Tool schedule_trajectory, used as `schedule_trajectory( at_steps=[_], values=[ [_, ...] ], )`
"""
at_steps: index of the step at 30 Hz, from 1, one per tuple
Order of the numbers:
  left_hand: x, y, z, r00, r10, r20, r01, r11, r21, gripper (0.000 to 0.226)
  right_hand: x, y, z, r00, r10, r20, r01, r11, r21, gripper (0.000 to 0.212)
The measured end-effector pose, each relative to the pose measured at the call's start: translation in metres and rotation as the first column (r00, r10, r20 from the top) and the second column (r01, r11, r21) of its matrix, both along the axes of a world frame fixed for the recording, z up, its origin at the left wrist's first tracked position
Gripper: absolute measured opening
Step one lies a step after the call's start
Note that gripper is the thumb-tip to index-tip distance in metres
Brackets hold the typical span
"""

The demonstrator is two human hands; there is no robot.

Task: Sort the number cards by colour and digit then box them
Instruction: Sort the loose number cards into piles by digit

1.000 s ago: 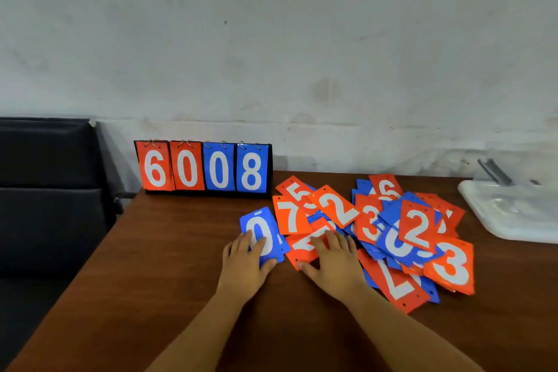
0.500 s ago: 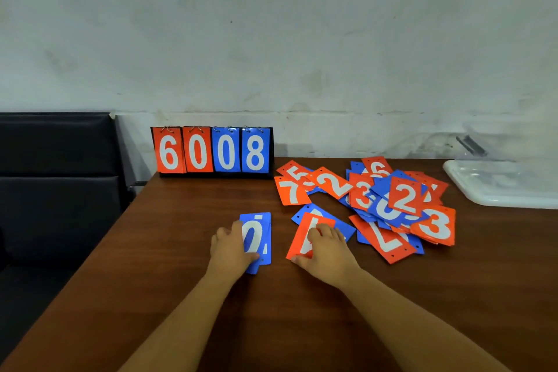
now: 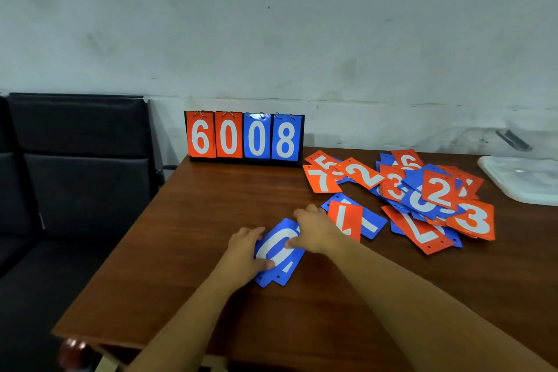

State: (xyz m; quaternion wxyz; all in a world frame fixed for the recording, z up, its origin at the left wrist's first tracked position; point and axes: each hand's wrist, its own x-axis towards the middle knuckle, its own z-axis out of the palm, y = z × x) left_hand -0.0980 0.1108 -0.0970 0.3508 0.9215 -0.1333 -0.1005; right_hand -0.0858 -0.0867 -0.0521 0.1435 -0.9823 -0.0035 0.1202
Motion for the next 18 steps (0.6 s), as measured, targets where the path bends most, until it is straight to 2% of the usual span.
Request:
schedule_trajectory(
  at_steps=[3, 6, 8, 10, 11, 12, 14, 15, 16, 18],
  values=[
    [-0.001, 0.008, -0.006, 0.999, -0.013, 0.045, 0.017, 0.997, -0.073, 0.077, 0.012, 0.011, 0.001, 0.995, -0.032, -0.096, 0.035, 0.999, 0.029, 0.066],
    [-0.003, 0.012, -0.014, 0.994, -0.006, 0.112, 0.021, 0.991, -0.131, 0.071, 0.017, 0.013, 0.006, 0.987, -0.067, -0.143, 0.094, 0.977, 0.193, 0.031],
    [-0.004, 0.014, -0.02, 0.985, 0.014, 0.17, 0.01, 0.991, -0.137, 0.071, 0.013, 0.012, 0.008, 0.987, -0.087, -0.134, 0.122, 0.951, 0.283, 0.027],
    [-0.004, 0.015, -0.024, 0.968, 0.13, 0.215, -0.083, 0.973, -0.216, 0.076, 0.005, 0.01, 0.012, 0.984, -0.143, -0.106, 0.175, 0.889, 0.424, 0.025],
    [-0.003, 0.015, -0.025, 0.949, 0.236, 0.209, -0.164, 0.935, -0.315, 0.078, 0.0, 0.007, 0.014, 0.974, -0.205, -0.097, 0.225, 0.82, 0.527, 0.023],
    [-0.002, 0.016, -0.023, 0.923, 0.348, 0.162, -0.251, 0.866, -0.432, 0.078, -0.003, 0.004, 0.017, 0.954, -0.281, -0.104, 0.28, 0.71, 0.646, 0.021],
    [-0.001, 0.017, -0.015, 0.891, 0.447, -0.071, -0.389, 0.676, -0.625, 0.078, -0.011, 0.001, 0.021, 0.893, -0.412, -0.183, 0.357, 0.4, 0.844, 0.016],
    [-0.002, 0.017, -0.009, 0.899, 0.379, -0.219, -0.414, 0.575, -0.706, 0.081, -0.014, 0.001, 0.021, 0.863, -0.457, -0.215, 0.363, 0.264, 0.893, 0.015],
    [-0.003, 0.016, -0.006, 0.906, 0.254, -0.338, -0.421, 0.478, -0.771, 0.085, -0.018, 0.003, 0.021, 0.834, -0.499, -0.237, 0.362, 0.171, 0.916, 0.017],
    [-0.005, 0.011, -0.003, 0.902, 0.031, -0.431, -0.413, 0.359, -0.837, 0.077, -0.028, 0.013, 0.018, 0.797, -0.542, -0.265, 0.36, 0.074, 0.93, 0.029]
  ],
)
